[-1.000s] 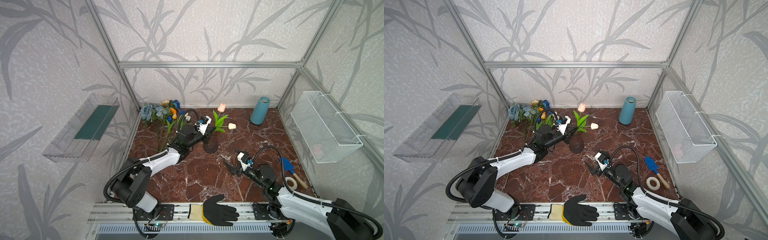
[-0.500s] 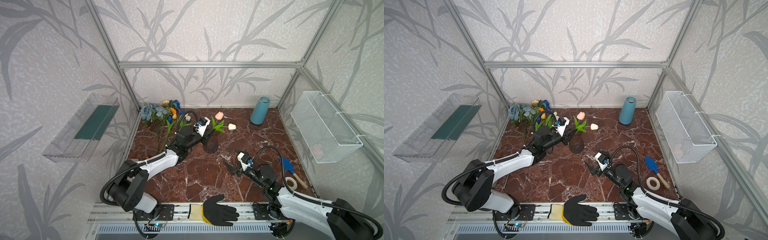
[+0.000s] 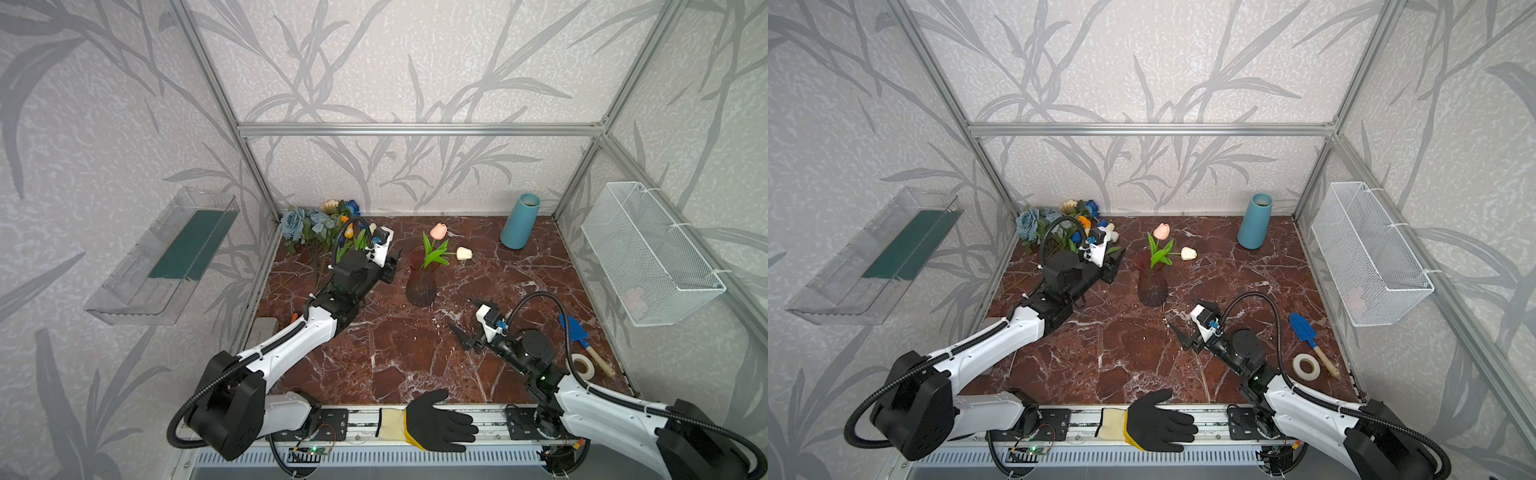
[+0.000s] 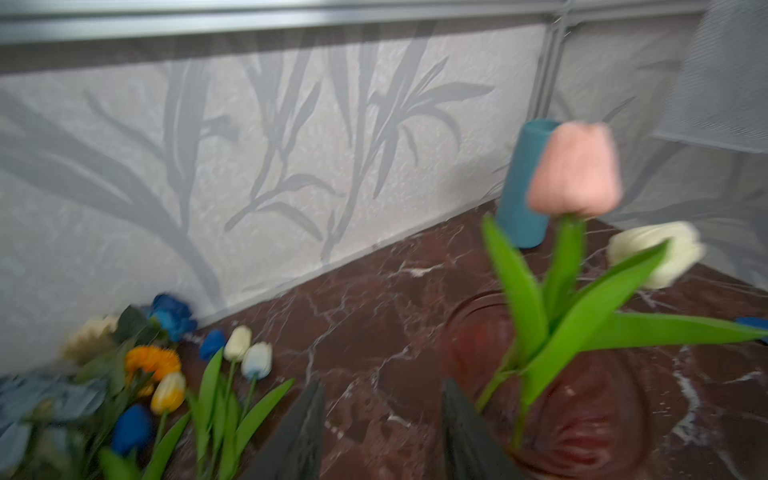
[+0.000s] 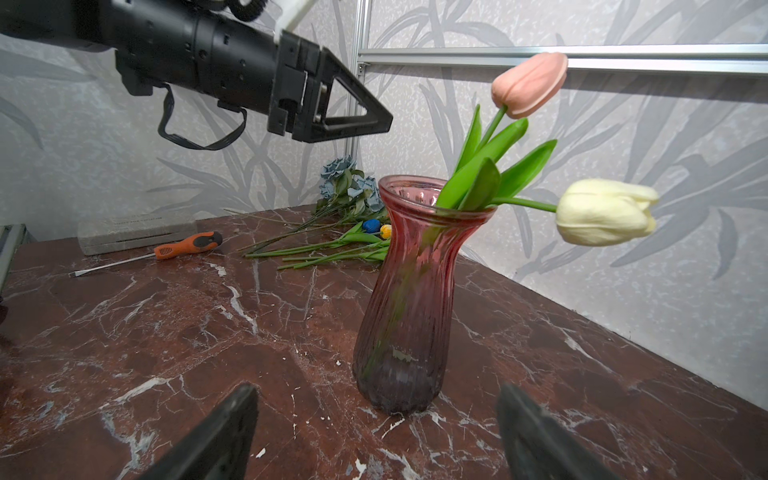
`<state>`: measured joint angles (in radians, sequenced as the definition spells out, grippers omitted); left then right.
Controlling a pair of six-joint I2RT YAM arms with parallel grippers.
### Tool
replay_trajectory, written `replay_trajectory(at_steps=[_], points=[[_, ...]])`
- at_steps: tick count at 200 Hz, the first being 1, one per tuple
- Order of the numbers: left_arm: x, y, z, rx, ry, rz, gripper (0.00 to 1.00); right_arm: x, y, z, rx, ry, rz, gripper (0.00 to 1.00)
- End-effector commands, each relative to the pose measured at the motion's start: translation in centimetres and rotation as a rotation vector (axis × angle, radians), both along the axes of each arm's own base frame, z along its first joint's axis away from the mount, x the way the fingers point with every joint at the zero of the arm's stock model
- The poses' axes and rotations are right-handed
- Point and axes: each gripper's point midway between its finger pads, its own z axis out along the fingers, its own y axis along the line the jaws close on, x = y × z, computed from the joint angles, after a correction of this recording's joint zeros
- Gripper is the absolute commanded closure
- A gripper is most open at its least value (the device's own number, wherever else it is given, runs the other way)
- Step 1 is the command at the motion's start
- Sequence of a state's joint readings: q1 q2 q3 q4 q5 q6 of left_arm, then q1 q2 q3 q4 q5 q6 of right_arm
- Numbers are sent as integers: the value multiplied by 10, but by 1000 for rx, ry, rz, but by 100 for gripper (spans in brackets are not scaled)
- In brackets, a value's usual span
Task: Arrange the flowers into the vase
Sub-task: 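Move the left gripper back over the flower pile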
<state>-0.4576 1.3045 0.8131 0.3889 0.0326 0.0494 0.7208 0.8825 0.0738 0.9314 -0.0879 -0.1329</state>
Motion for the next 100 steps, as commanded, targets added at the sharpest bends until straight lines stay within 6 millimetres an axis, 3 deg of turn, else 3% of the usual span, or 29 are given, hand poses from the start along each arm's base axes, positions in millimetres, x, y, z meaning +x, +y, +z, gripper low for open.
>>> replay_trajectory(at_steps=[1, 18, 42, 54, 67, 78, 100], points=[[32, 74, -35, 1, 193, 302, 54, -2, 3, 7, 21, -22, 17, 10], [43, 117, -61, -8, 320, 474, 54, -3, 3, 8, 23, -22, 24, 10], [52, 152, -92, 50, 491, 566, 54, -2, 2, 6, 14, -19, 14, 10], [55, 162, -109, 103, 574, 580, 55, -3, 3, 7, 14, -21, 19, 10], [59, 170, -124, 154, 660, 572, 64, -4, 3, 7, 15, -21, 25, 10], [63, 175, -135, 201, 726, 567, 78, -3, 3, 7, 12, -16, 22, 10], [69, 171, -150, 266, 848, 521, 78, 0, 4, 4, 5, -11, 11, 10]])
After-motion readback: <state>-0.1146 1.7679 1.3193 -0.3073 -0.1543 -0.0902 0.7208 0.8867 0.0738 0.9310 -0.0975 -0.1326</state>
